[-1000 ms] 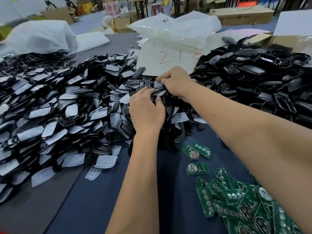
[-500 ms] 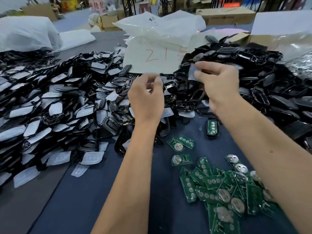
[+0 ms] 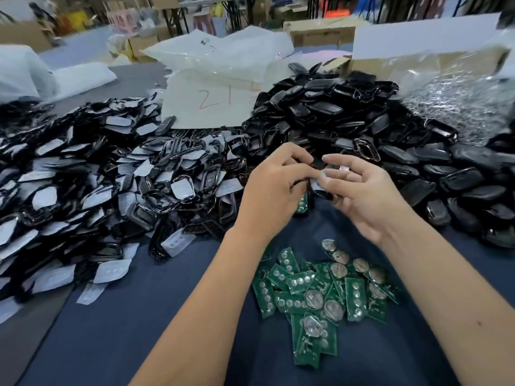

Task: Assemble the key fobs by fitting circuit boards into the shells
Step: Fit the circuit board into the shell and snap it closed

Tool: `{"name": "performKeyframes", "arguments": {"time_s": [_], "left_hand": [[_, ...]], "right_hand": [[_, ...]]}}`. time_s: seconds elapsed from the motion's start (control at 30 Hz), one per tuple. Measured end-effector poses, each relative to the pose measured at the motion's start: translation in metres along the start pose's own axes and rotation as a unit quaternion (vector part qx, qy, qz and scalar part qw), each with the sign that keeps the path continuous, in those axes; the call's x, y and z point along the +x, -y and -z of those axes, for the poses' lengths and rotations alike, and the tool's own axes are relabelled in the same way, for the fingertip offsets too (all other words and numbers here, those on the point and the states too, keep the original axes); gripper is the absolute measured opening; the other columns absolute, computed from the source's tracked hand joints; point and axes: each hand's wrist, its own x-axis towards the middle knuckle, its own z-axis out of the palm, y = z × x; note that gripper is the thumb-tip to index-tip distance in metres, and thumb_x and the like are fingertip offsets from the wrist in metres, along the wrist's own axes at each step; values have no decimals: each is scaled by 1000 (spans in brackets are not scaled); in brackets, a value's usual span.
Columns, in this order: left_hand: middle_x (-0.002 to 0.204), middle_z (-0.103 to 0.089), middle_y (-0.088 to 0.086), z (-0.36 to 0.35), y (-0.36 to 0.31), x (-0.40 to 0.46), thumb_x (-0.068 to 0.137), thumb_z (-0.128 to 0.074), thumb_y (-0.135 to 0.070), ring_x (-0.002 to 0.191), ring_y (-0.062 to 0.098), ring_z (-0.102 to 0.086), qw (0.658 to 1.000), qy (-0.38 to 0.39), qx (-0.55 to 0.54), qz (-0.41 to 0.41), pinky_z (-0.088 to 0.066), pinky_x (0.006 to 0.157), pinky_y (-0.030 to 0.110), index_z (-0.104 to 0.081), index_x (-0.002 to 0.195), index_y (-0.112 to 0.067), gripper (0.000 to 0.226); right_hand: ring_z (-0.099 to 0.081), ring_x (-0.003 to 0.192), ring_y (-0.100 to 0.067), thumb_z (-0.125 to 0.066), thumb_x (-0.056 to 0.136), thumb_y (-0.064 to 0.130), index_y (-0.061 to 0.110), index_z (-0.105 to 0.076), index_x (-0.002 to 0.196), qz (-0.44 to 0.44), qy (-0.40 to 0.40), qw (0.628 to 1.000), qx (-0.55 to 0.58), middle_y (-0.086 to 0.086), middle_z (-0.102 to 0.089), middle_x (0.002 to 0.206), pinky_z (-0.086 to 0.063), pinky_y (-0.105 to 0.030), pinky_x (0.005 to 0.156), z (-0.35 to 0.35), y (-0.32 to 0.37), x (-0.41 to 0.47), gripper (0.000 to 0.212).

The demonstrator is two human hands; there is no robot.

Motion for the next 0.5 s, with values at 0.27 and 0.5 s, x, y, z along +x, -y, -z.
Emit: {"name": "performKeyframes", "arguments": {"time_s": [0.27, 0.5], "left_hand": [[65, -63, -10, 4, 5, 4, 86, -81, -7, 63, 14, -59, 942, 49, -253, 217, -51, 61, 30, -73, 66, -32, 32], [74, -76, 6, 2, 2, 1, 88, -79, -8, 63, 11, -67, 854, 35, -418, 306, -56, 62, 21, -78, 83, -18, 11]], "right_hand": [[-67, 85, -17, -65, 90, 57, 22, -84, 99, 89, 55, 990, -99, -7, -80, 100, -50, -25, 64, 3, -1, 6, 41], [-69, 93, -23, -72, 93, 9, 14, -83, 97, 83, 39, 995, -40, -11, -80, 100, -56, -37, 88, 1, -10, 8, 13]]}}
